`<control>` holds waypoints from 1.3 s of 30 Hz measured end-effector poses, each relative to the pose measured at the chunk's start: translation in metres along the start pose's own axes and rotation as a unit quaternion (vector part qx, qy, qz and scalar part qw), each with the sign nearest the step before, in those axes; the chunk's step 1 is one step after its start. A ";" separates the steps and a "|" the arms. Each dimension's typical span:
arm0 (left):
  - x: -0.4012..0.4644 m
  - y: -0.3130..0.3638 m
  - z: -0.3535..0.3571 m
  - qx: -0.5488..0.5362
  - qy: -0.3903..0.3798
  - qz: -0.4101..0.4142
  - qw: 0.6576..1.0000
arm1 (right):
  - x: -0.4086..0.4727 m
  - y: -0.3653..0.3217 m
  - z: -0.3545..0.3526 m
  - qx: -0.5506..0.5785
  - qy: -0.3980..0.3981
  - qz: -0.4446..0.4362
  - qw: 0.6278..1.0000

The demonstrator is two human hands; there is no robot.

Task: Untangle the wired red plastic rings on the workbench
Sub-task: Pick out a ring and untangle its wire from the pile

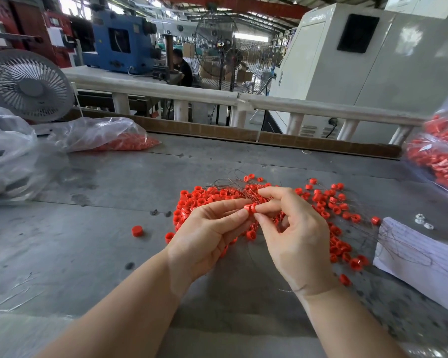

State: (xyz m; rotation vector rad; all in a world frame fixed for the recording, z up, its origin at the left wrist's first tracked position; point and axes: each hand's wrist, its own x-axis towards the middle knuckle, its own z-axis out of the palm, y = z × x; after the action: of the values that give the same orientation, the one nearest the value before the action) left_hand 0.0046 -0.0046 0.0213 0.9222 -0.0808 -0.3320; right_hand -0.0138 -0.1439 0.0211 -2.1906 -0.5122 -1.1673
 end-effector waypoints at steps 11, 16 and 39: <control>0.001 -0.001 -0.001 0.007 -0.005 0.010 1.000 | -0.001 0.001 0.001 0.011 0.000 0.006 1.000; 0.002 -0.001 -0.001 0.009 -0.001 0.017 1.000 | -0.001 0.000 0.001 0.013 0.001 0.004 1.000; 0.000 -0.001 -0.001 0.042 -0.004 0.046 0.998 | 0.001 0.002 0.004 0.136 -0.013 0.115 0.984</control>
State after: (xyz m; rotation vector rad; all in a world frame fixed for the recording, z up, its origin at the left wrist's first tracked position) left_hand 0.0050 -0.0044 0.0202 0.9964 -0.1442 -0.2476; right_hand -0.0090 -0.1425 0.0197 -1.9716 -0.3919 -0.8917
